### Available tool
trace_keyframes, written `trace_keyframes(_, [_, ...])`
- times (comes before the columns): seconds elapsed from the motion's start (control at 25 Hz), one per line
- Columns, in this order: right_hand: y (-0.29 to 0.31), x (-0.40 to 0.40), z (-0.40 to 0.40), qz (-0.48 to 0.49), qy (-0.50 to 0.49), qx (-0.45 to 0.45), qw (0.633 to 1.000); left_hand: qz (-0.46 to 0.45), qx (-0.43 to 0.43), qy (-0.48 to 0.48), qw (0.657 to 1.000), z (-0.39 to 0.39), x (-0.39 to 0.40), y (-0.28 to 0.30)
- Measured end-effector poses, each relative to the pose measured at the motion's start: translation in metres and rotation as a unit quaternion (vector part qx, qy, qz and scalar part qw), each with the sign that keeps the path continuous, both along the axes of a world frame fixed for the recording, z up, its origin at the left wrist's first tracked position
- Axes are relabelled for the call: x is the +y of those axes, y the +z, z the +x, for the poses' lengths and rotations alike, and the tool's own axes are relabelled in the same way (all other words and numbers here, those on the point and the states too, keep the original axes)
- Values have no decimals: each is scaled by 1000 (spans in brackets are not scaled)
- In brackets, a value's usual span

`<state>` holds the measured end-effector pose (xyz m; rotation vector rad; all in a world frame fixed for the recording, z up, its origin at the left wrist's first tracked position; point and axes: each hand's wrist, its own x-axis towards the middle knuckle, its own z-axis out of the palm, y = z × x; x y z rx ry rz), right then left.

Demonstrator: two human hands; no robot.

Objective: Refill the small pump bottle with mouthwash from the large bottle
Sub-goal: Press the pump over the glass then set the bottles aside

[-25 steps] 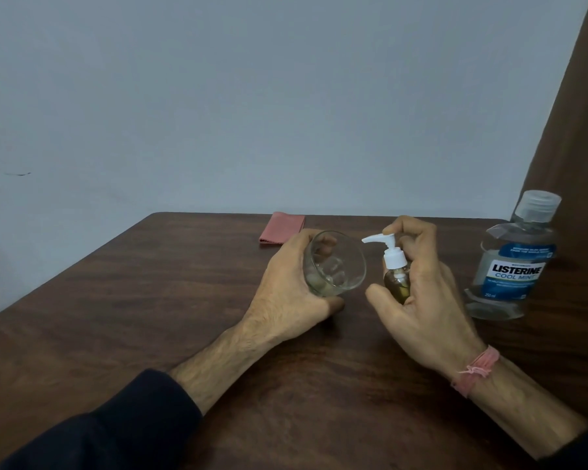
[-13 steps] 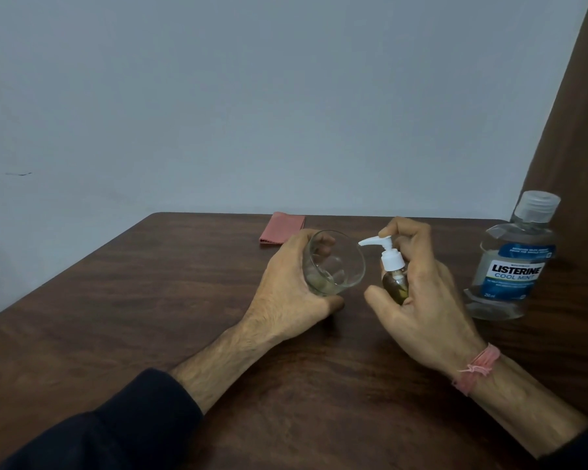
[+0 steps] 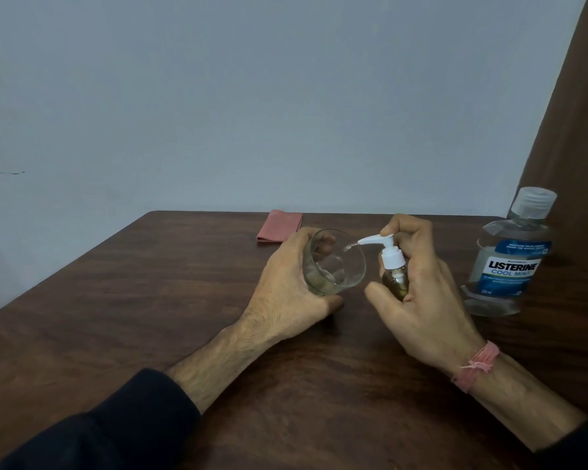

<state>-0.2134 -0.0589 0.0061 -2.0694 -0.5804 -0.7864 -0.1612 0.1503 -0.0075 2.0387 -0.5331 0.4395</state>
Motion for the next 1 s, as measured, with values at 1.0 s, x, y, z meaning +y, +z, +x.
trace_keyframes(1.0, [-5, -16, 11, 120, 16, -56, 991, 42, -33, 46, 997, -9, -2, 2])
